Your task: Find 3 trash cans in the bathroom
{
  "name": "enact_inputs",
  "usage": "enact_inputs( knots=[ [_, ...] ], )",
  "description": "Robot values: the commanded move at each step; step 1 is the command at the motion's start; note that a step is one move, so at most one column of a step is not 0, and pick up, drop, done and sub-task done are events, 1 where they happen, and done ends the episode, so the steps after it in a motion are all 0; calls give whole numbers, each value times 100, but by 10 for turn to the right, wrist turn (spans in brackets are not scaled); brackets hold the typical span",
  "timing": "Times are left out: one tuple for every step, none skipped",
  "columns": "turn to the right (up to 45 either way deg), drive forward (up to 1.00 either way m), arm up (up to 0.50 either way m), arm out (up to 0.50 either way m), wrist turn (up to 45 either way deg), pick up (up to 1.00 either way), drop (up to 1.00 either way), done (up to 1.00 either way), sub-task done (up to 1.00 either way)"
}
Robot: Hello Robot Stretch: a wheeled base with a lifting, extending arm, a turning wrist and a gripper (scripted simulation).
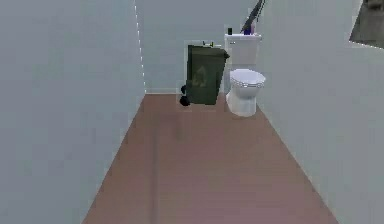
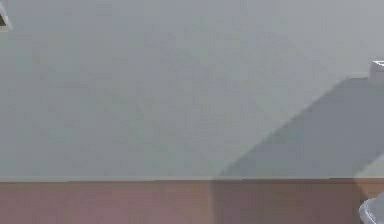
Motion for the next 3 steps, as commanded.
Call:
enact_inputs(
  knots=[
    [0, 100, 0, 0, 0, 0, 0, 0, 0],
    [30, 0, 0, 0, 0, 0, 0, 0, 0],
    [0, 100, 0, 0, 0, 0, 0, 0, 0]
  ],
)
